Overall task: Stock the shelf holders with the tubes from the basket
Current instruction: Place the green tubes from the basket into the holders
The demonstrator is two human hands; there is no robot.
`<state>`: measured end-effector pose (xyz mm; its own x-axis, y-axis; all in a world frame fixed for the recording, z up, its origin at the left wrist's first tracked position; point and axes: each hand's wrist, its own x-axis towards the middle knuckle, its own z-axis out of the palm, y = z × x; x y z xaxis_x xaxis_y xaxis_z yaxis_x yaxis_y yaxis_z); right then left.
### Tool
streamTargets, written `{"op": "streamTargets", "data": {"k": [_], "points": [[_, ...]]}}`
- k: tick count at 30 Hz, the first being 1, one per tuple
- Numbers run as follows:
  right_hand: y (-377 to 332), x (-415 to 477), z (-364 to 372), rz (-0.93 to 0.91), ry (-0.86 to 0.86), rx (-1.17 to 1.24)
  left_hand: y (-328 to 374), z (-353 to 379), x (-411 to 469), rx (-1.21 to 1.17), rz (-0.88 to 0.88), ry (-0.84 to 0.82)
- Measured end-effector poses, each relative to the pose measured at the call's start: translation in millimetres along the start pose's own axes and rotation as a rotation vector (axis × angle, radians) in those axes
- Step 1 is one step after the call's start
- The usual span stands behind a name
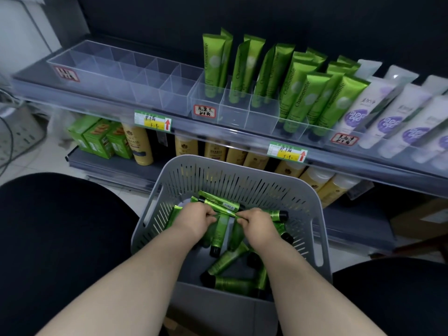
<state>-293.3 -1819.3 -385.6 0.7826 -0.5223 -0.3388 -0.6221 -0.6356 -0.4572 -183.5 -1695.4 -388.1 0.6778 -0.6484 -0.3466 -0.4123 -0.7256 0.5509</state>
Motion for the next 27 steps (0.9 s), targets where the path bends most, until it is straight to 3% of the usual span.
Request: {"op": "streamTargets", "data": {"k": [6,17,27], "points": [[-9.1,-0.3,-19.4,-0.042,0.011,-0.062,5.5,-3.5,0.5,0.070,0.044,0.045],[-61.3,-13.7,-150.4,-0.396,0.445,-0.053,81.2,-105.1,-14.5,-0.227,0.357,0.515],[-118.3,-9.1,-286.4,-0.500,0.689,-0.117,165.9,-214.6,-0.3,-0.216,0.588,0.710]]}}
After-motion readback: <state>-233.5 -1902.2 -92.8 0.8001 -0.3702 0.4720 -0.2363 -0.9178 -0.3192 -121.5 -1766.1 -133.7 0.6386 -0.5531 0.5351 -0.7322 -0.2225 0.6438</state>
